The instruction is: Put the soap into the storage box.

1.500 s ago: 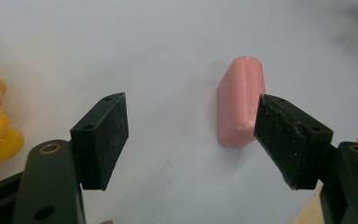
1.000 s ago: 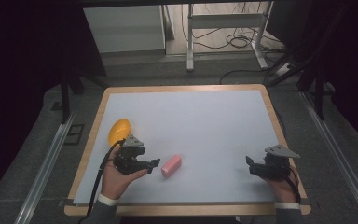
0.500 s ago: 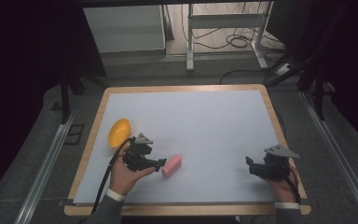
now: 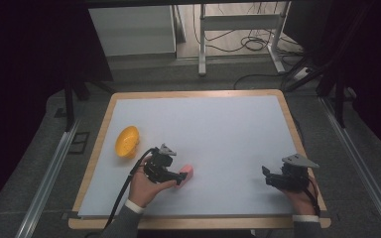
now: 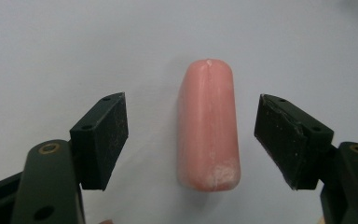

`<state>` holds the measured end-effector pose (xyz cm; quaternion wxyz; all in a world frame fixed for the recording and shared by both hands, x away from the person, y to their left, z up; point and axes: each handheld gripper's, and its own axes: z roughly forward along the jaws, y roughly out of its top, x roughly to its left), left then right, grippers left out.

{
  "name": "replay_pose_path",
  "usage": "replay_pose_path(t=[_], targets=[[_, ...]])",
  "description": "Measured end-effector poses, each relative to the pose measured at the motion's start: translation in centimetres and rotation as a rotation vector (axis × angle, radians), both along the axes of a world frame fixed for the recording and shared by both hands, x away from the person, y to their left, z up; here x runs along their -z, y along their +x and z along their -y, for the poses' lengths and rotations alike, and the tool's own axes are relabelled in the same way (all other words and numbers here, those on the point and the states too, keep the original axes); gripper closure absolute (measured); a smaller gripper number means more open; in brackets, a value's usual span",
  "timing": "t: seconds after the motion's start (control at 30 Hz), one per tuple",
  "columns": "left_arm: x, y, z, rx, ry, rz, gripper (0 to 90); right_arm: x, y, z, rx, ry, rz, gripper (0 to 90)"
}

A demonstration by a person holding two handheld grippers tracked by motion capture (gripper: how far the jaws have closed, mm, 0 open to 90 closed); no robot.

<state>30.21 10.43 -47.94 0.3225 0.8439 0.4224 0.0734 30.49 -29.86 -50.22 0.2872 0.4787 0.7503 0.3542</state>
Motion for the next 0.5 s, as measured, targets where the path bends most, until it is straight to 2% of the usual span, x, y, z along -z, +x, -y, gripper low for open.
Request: replay_pose_path(t=[0.33,0.5], targets=[[0.8,0.4,1.0,0.004,0.017,-0.014,27.7,0.1,0.0,0.0,0.003,-0.006,-0.007,10.8],[1.4,0.6,1.2,0.004,0.019,-0.026,32.8,0.2,0.1,0.0,0.005,-0.008,-0.007,10.8]])
